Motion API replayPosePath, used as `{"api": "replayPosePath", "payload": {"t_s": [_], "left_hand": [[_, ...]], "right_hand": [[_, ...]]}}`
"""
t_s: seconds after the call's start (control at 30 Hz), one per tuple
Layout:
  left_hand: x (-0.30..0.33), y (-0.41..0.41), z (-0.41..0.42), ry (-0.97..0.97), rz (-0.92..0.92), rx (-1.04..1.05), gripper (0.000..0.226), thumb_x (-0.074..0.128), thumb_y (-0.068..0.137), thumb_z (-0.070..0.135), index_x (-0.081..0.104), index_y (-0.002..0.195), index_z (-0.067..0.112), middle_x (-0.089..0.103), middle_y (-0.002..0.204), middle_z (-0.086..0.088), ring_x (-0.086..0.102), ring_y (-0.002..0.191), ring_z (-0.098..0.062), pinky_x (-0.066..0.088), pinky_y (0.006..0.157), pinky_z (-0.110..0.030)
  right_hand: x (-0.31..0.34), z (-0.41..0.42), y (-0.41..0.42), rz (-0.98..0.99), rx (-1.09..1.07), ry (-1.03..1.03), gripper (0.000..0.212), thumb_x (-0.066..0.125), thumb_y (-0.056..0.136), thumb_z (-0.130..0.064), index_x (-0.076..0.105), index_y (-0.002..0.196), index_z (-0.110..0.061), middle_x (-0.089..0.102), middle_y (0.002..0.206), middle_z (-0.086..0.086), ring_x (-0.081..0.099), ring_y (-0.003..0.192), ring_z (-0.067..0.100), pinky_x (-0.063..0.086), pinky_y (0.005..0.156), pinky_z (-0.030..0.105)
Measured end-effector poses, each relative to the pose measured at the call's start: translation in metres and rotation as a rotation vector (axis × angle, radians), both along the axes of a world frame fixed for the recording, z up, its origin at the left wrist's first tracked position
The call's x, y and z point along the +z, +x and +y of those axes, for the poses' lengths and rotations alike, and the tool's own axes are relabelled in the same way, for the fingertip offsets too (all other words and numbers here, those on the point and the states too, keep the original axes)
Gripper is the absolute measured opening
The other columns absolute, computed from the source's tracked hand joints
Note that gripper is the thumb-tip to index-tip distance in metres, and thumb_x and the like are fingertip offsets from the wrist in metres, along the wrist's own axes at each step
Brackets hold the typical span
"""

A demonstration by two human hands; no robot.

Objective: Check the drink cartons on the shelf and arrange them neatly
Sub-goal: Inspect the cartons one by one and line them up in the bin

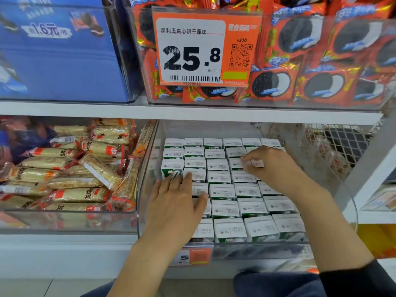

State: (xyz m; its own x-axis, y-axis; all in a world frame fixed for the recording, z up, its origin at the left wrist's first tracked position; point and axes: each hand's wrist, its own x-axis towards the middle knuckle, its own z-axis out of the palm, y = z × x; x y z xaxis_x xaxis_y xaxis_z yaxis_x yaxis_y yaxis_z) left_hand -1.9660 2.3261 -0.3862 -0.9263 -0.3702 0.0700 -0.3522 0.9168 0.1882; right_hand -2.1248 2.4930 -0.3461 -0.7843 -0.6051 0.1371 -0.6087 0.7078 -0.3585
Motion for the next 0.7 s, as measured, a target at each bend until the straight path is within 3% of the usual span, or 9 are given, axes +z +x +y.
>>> {"api": "replayPosePath", "payload": {"t_s": [0.13,0.3,0.4,0.5,0.6,0.7], "left_hand": [[-0.001,-0.001,0.001,-0.016,0.006,0.009,0.067,0.017,0.096,0.058,0.011,0.153,0.023,0.025,0.157,0.0,0.015,0.146,-0.017,0.003,0.119,-0.036],[-0.001,0.0,0.003,-0.031,0.008,0.009,0.066,0.016,0.097,0.057,0.011,0.153,0.023,0.025,0.157,-0.001,0.014,0.146,-0.017,0.002,0.119,-0.037],[-0.002,0.0,0.003,-0.035,0.016,0.009,0.066,0.016,0.096,0.057,0.012,0.153,0.023,0.026,0.157,-0.001,0.015,0.146,-0.017,0.002,0.119,-0.036],[-0.002,0.0,0.004,-0.038,0.015,0.013,0.066,0.016,0.096,0.058,0.012,0.153,0.023,0.026,0.157,0.0,0.015,0.146,-0.017,0.002,0.119,-0.036],[-0.001,0.0,0.003,-0.042,0.015,0.016,0.067,0.016,0.096,0.058,0.012,0.153,0.024,0.027,0.157,0.0,0.016,0.146,-0.016,0.003,0.119,-0.036],[-0.001,0.0,0.003,-0.039,0.026,0.014,0.067,0.017,0.096,0.059,0.012,0.153,0.024,0.027,0.156,0.001,0.016,0.146,-0.016,0.004,0.119,-0.036]], "right_hand": [[0.01,0.005,0.004,-0.132,-0.006,0.193,0.023,0.065,0.088,-0.029,0.065,0.111,-0.029,0.05,0.13,-0.001,0.053,0.108,0.016,0.045,0.091,0.03],[0.018,-0.006,0.005,-0.151,0.036,0.32,0.031,0.06,0.09,-0.032,0.058,0.121,-0.036,0.043,0.136,-0.004,0.048,0.114,0.014,0.042,0.091,0.028],[0.019,-0.012,0.002,-0.17,0.053,0.371,0.036,0.061,0.088,-0.029,0.057,0.123,-0.034,0.04,0.14,-0.004,0.042,0.125,0.016,0.04,0.101,0.034],[0.015,-0.023,0.0,-0.15,0.06,0.441,0.043,0.063,0.086,-0.029,0.054,0.128,-0.03,0.042,0.139,-0.003,0.042,0.126,0.017,0.041,0.102,0.037],[0.01,-0.026,-0.002,-0.128,0.057,0.402,0.045,0.067,0.084,-0.037,0.055,0.125,-0.026,0.042,0.137,-0.001,0.042,0.124,0.018,0.041,0.101,0.037],[0.006,-0.014,-0.002,-0.177,0.116,0.244,0.039,0.068,0.085,-0.036,0.058,0.12,-0.024,0.036,0.144,-0.003,0.035,0.13,0.014,0.033,0.1,0.027]]}}
